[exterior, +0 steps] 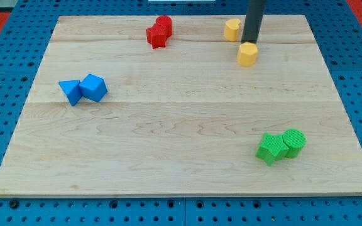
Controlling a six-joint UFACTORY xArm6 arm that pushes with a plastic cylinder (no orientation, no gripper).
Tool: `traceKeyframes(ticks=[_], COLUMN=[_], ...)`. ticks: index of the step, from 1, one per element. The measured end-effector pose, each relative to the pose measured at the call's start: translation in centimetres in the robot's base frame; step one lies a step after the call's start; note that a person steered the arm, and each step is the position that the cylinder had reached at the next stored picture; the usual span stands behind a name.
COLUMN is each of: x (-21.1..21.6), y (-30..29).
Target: Place the yellow heart parallel to the right of the red star
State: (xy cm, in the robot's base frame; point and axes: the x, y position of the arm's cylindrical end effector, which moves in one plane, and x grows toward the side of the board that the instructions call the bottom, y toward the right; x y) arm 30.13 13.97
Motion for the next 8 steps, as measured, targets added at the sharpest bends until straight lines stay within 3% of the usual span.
traceKeyframes(ticks=[1, 3, 4, 7, 8], x=[1.2, -9.7, -10.8, -2.6, -2.7], y=[-0.4, 5.2, 1.8, -1.0, -1.0])
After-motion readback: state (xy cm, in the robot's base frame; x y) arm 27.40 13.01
